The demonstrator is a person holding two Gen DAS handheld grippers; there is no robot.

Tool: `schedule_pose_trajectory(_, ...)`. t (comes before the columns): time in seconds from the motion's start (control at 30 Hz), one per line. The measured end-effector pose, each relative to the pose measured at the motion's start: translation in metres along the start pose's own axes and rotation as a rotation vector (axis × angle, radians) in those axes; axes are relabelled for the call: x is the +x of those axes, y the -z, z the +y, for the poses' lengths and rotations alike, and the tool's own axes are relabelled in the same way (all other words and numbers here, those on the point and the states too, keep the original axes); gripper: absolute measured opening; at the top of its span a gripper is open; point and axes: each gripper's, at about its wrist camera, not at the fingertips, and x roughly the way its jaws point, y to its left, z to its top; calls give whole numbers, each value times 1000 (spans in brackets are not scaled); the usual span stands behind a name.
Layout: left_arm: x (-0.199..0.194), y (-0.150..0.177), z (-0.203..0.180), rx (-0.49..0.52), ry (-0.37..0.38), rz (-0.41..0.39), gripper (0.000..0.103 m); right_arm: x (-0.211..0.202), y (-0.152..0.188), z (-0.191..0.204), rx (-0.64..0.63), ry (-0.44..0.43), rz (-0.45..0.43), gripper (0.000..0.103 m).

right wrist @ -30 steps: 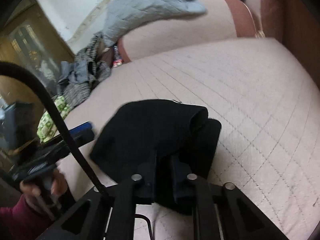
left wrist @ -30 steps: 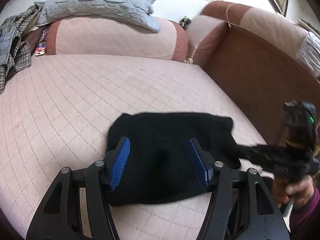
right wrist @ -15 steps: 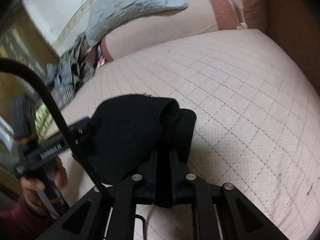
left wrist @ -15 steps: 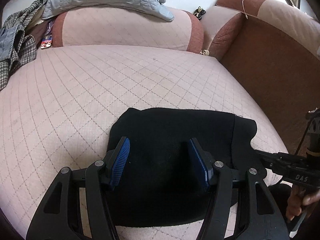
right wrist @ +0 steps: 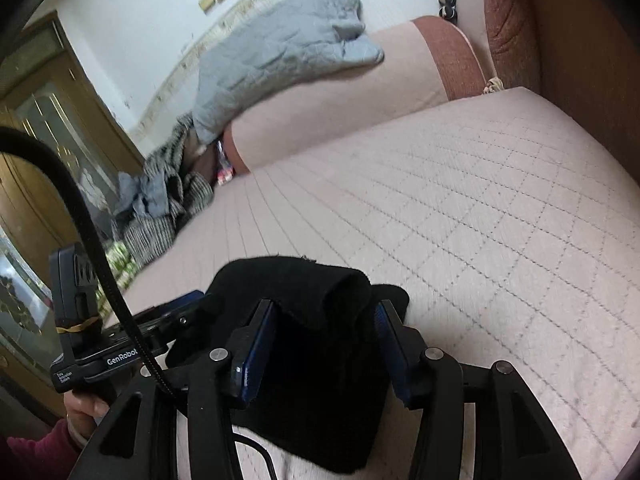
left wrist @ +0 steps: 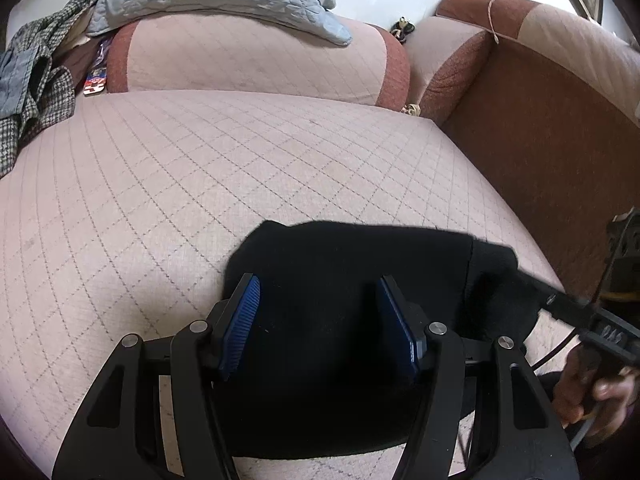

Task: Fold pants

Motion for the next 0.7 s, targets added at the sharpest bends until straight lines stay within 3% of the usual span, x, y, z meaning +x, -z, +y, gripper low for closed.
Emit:
schedule_pose_trajectory(0.2, -10, -11, 13, -67, 8, -55, 61, 4, -3, -3, 25, -5, 26, 50)
schedule_pose_trajectory(0.33, 4, -11, 17, -63, -13, -15, 61, 13, -7, 2, -4, 26, 47, 50)
schedule_pose_trajectory(0.37, 9, -12, 15, -57, -23, -11, 61, 16, -9, 4, -17, 41, 53, 46)
schedule_pose_trajectory(0.43, 19, -16, 11, -44, -35, -11, 61, 22, -13, 13, -63, 23, 85, 21)
schedule_pose_trajectory(0.47, 24, -17, 8, -39, -45, -13, 61, 23, -15, 16, -76, 17, 96, 14)
schedule_pose_trajectory(0.63, 31, -14, -2, -2, -65, -29, 61, 18, -19, 28, -188, 133, 129, 11)
schedule_pose_trajectory(0.7, 31, -11, -6, 30, -75, -36, 61, 25, -11, 14, -150, 176, 169, 11)
